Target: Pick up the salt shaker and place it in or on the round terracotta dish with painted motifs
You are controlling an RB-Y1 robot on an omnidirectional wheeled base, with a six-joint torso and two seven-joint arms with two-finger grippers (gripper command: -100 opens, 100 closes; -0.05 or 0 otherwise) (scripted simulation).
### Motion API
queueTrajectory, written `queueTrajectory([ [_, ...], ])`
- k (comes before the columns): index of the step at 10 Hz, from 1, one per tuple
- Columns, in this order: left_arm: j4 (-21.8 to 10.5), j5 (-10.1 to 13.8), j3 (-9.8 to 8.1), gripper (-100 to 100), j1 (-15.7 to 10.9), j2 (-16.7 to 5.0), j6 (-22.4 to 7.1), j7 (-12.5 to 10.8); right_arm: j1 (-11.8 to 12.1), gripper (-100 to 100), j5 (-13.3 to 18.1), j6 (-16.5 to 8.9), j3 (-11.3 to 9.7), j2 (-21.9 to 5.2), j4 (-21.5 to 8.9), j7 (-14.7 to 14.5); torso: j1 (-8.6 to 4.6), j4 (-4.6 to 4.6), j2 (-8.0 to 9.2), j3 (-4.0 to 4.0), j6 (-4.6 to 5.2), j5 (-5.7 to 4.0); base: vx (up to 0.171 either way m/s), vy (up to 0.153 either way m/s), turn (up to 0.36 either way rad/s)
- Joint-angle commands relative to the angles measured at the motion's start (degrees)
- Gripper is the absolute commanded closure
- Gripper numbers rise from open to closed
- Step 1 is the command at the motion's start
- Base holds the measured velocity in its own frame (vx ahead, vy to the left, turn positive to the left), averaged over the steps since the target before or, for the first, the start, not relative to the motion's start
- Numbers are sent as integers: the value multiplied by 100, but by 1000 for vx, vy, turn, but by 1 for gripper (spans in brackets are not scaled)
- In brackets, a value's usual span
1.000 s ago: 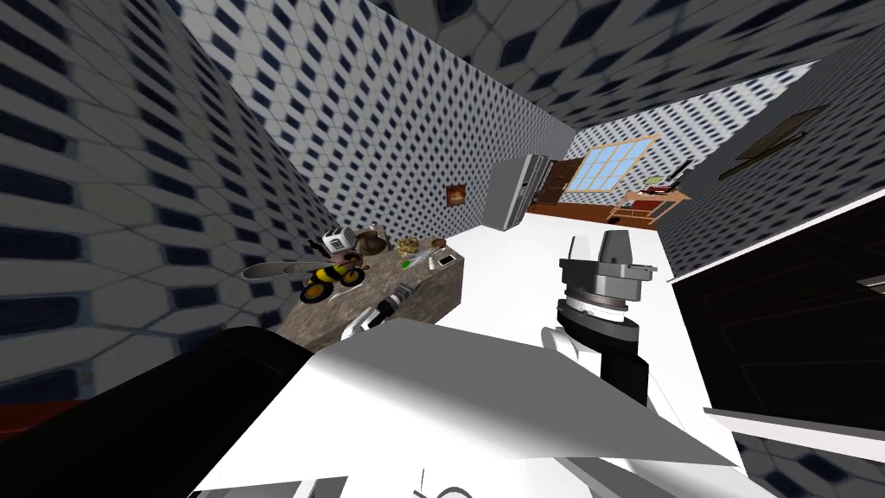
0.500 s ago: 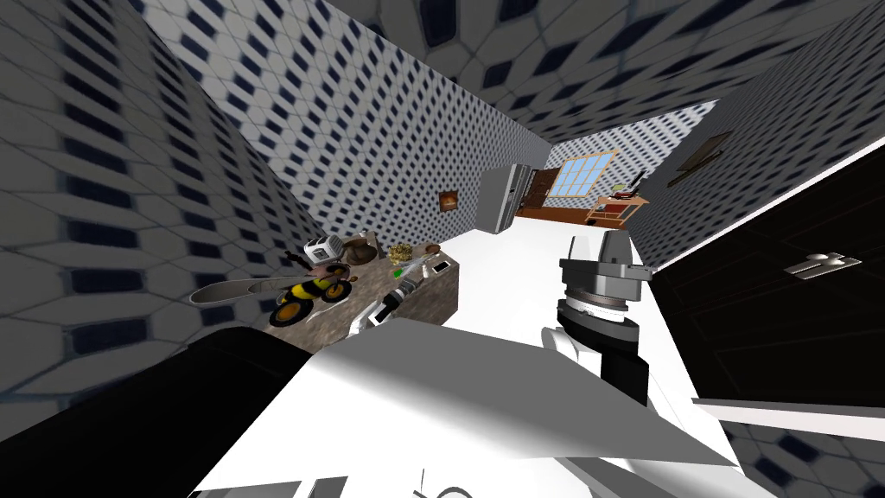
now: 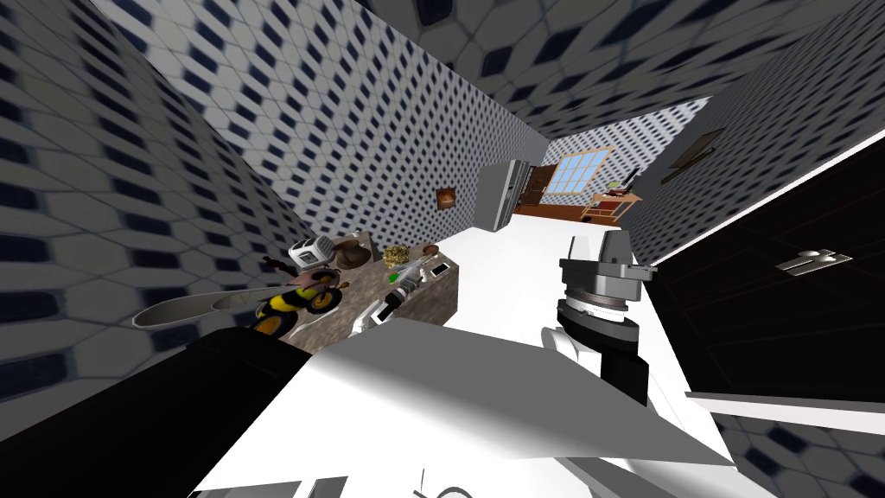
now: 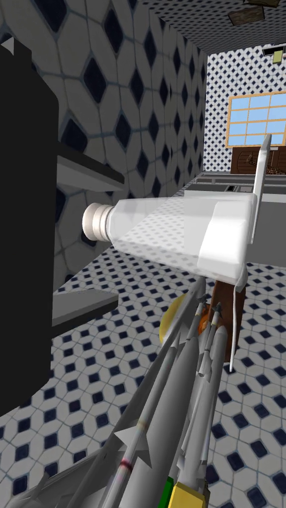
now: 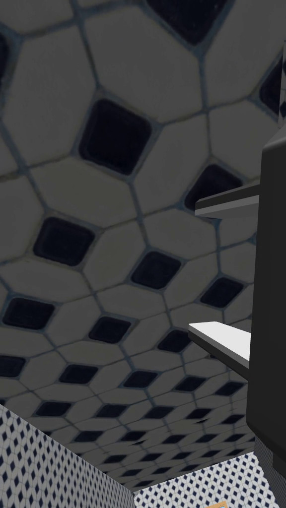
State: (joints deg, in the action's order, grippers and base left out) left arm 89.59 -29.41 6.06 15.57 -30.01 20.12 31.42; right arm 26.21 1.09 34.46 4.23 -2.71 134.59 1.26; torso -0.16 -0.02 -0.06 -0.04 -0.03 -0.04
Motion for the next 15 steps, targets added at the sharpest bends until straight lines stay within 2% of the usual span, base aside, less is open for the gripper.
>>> queueTrajectory([
  [1, 0, 0, 0, 100, 0, 0, 0, 0, 0, 0, 0, 0, 0, 0, 0, 0, 0, 0, 0, 0, 0, 0, 0, 0, 0],
  [4, 0, 0, 0, 100, 0, 0, 0, 0, 0, 0, 0, 0, 0, 0, 0, 0, -1, 1, 4, 2, 0, 0, 0, 0, 0],
  [5, 0, 0, 0, 0, 0, 0, 0, 0, 0, 0, 0, 0, 0, 0, 0, 0, -1, 1, 4, 2, 0, 0, 0, 0, 0],
  [6, -154, -50, 12, -100, -36, 170, 112, 145, 0, 0, 0, 0, 0, 0, 0, 0, -1, 1, 4, 2, 0, 0, 12, 19, 12],
  [9, -449, -146, 35, -100, -104, 497, 329, 426, 0, 0, 0, 0, 0, 0, 0, 0, 9, -1, -2, -2, 0, 3, 12, 21, 6],
  [10, -382, -131, 41, -100, -104, 434, 258, 357, 0, 0, 0, 0, 0, 0, 0, 0, 1, 0, 2, 1, 1, 1, 0, 0, 0],
  [11, -390, -135, 45, 0, -108, 445, 266, 376, 0, 0, 0, 0, 0, 0, 0, 0, 0, 1, 4, 2, 0, 0, 0, 0, 0],
  [12, -389, -135, 45, -100, -107, 444, 265, 374, 0, 0, 0, 0, 0, 0, 0, 0, -1, 1, 4, 2, 0, 0, 0, 0, 0],
  [13, -389, -135, 45, 100, -107, 444, 265, 374, 0, 0, 0, 0, 0, 0, 0, 0, -1, 1, 4, 2, 0, 0, 0, 0, 0],
  [15, -389, -135, 45, 100, -107, 444, 265, 374, 0, 0, 0, 0, 0, 0, 0, 0, -1, 1, 4, 3, 0, 0, 0, 0, 0],
])
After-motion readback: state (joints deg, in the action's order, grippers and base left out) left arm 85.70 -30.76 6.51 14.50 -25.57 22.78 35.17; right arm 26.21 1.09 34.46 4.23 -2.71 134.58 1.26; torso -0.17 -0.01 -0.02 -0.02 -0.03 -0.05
